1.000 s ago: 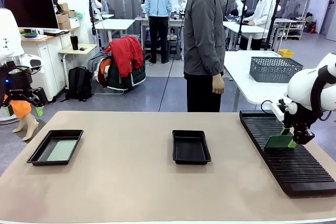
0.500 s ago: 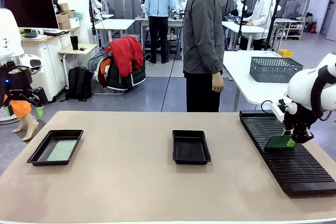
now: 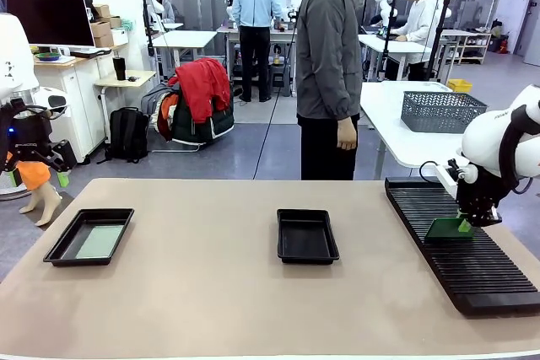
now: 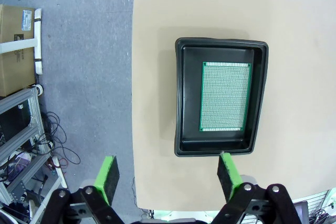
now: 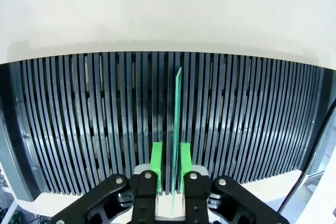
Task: Inspect and transfer BCBs to ESD trays.
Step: Pick up the Blank PCB from the PCB Rack and place it in the right ESD tray.
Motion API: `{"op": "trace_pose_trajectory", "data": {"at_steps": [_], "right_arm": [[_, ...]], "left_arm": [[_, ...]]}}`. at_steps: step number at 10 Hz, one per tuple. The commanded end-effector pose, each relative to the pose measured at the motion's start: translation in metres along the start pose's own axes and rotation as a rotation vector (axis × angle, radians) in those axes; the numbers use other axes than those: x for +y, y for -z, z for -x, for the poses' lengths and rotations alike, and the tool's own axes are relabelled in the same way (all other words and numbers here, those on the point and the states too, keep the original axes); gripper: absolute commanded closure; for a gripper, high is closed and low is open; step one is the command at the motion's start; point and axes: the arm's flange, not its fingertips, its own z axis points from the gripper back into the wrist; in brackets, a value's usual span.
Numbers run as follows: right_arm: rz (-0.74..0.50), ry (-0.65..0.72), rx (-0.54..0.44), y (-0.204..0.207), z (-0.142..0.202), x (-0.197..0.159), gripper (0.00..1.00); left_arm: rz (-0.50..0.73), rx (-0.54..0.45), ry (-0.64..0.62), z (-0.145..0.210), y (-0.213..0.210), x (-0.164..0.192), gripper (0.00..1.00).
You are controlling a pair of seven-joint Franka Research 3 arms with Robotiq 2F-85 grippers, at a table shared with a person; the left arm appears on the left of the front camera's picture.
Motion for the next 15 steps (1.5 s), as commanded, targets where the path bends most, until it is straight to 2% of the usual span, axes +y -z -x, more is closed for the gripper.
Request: {"op": "trace_pose_trajectory", "data": {"at_steps": [1,2,3,4,5,9,11,15], "right_arm": [[-0.021,0.017,0.002,0.0,0.001,-0.005,0.94],[-0.022,0.017,0.004,-0.001,0.001,-0.006,0.89],[-0.026,0.017,0.004,-0.001,0.001,-0.006,1.0],[-0.03,0.02,0.005,-0.001,0.002,-0.007,0.97],[-0.033,0.022,0.005,-0.001,0.002,-0.007,1.0],[-0.023,0.029,0.008,-0.012,0.001,-0.009,1.0],[-0.018,0.024,-0.002,-0.045,-0.003,-0.011,1.0],[-0.052,-0.038,0.021,-0.146,-0.017,-0.022,1.0]], "left_arm": [[0.004,-0.003,0.001,0.001,0.001,0.0,0.0],[0.004,-0.003,0.001,0.001,0.001,0.0,0.0],[0.004,-0.003,0.001,0.001,0.001,0.0,0.0],[0.004,-0.003,0.001,0.001,0.001,0.0,0.0],[0.004,-0.003,0.001,0.001,0.001,0.0,0.0],[0.004,-0.003,0.001,0.001,0.001,0.0,0.0],[0.004,-0.003,0.001,0.001,0.001,0.0,0.0],[0.004,-0.003,0.001,0.001,0.001,0.0,0.0]]}}
